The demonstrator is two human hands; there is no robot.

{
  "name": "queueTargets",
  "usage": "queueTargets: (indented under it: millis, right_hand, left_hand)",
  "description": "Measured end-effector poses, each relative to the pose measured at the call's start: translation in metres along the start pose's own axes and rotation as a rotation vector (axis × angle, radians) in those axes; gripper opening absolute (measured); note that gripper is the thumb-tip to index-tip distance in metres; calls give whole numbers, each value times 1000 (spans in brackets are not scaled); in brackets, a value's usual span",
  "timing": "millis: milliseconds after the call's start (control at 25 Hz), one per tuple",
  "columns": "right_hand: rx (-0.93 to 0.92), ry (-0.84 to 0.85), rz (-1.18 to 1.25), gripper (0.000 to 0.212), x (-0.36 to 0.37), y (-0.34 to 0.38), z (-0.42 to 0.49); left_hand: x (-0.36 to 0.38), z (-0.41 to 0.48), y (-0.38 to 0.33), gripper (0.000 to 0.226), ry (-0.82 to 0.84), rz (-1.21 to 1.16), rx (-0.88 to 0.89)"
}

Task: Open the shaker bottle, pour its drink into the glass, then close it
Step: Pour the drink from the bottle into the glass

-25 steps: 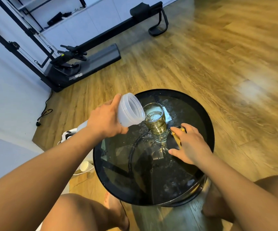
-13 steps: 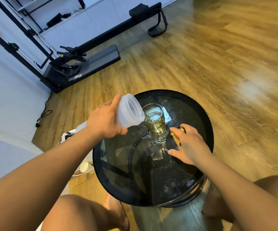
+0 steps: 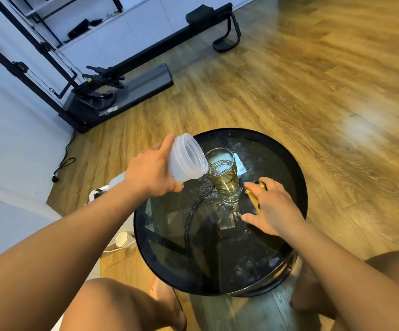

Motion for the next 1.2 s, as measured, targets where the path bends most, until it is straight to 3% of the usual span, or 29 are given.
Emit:
queueTargets:
  millis: [1200]
  right_hand:
    - [-19, -6, 44, 87, -2, 1, -2]
  left_hand:
    - [-3, 4, -2, 112, 9, 32, 6]
Point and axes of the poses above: each hand's wrist, its own z-axis towards the middle knuckle, its own x-axis out of the palm, y = z × x, the point moved 8 cm from there along z, towards the middle knuckle, and after that the axes turned 8 degrees about z, right-handed, at the moved point
